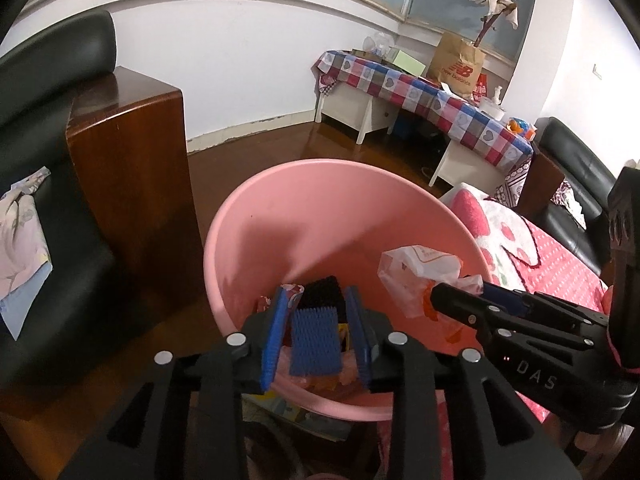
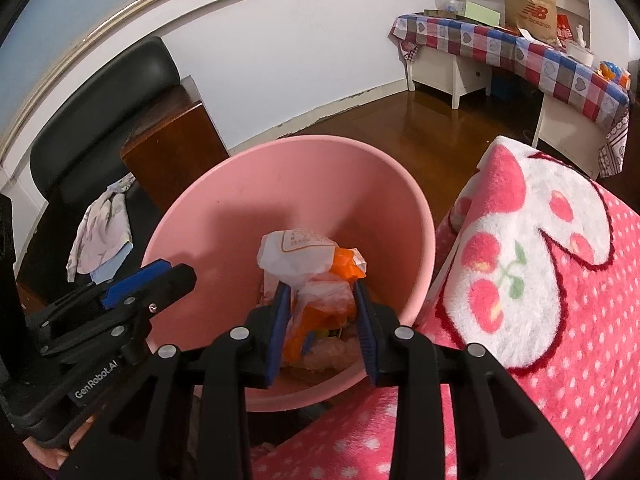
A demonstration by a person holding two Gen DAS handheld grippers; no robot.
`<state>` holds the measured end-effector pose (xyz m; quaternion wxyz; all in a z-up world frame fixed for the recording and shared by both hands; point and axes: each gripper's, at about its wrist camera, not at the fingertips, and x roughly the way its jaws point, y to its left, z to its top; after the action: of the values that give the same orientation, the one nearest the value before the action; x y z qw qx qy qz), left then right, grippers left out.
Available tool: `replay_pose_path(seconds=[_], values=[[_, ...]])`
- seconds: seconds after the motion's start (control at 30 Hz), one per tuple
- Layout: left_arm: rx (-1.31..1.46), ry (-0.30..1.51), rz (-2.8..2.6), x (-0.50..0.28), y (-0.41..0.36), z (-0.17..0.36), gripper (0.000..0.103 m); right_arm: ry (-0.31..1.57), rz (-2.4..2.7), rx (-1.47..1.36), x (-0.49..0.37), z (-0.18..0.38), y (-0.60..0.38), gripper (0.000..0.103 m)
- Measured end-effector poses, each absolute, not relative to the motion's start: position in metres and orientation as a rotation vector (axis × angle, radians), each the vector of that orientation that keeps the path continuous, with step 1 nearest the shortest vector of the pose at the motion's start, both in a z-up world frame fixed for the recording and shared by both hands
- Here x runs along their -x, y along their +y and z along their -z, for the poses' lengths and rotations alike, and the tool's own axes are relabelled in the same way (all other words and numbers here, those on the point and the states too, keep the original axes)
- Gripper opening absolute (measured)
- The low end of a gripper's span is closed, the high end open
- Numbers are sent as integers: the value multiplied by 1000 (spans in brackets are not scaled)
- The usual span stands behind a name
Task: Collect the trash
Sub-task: 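Open both tools to drop the scrub pad and bag into the bucket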
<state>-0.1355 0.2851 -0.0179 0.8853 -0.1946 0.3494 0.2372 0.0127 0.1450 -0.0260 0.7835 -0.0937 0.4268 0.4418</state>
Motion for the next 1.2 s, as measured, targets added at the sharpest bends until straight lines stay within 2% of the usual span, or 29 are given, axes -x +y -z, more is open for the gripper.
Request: replay_pose_path(seconds=[0.07,0.1,0.33,1.2], values=[[398,722,-492,136,284,15,33,919,-958,201,-12,25,145,43],[393,720,-493,136,283,13,35,916,-963,198,-12,24,145,43],[376,711,-497,136,279,6,37,893,-978,191,-7,17,140,44],[312,665,-486,152,230,-32,37,747,-979,131,21,-20,64,44]])
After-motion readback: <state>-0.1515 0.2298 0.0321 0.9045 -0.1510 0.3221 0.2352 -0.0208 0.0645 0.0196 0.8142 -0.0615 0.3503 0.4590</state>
